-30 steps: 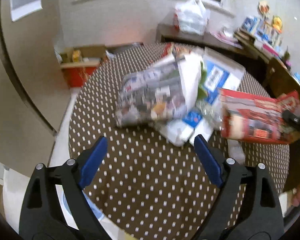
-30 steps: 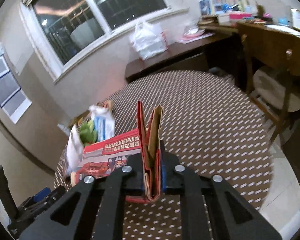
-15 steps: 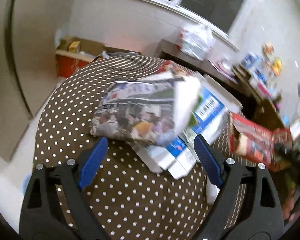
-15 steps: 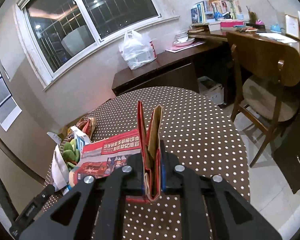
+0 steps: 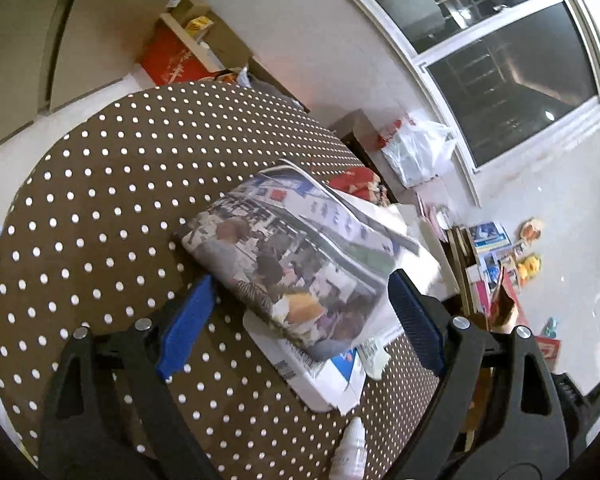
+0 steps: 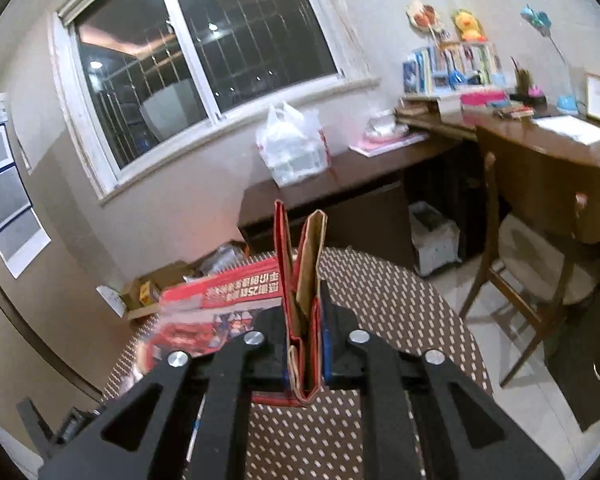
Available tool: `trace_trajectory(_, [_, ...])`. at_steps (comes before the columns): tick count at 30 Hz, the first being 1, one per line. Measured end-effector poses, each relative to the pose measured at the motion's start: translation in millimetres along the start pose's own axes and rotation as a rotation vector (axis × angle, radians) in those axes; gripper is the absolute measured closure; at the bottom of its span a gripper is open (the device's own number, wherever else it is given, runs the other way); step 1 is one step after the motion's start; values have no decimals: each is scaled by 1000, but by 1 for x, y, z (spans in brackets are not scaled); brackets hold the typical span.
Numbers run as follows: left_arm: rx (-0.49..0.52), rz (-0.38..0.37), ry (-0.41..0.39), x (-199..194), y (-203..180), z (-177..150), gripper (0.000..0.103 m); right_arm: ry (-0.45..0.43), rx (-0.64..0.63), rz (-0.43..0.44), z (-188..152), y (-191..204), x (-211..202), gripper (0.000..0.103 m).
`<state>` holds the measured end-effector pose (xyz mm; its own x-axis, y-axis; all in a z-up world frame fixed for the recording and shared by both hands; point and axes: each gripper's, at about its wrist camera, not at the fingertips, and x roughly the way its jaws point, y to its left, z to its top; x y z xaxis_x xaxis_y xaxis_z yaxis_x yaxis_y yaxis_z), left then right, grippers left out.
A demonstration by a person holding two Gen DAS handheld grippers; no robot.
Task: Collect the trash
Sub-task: 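Grasp the rolled newspaper item with the left tool while right holds the carton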
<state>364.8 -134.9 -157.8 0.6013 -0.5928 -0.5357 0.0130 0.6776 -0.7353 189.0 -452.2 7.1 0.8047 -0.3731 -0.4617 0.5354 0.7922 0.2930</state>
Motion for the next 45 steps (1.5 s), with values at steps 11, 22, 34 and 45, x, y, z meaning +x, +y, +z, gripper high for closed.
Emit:
trace_trajectory(11, [-42, -109, 90, 26, 13, 30, 86, 50, -118, 83, 2, 63, 34, 92])
trace_trajectory(22, [226, -161, 20, -44, -18, 32, 96, 91, -81, 46, -20, 40, 17, 92])
trace_trajectory(34, [740, -33, 89, -120, -74, -42, 97, 124, -63, 51, -64, 7, -47, 92])
trace_trajectory(45, [996, -7, 56, -165, -91, -97, 97, 157, -63, 132, -109, -4, -112, 92])
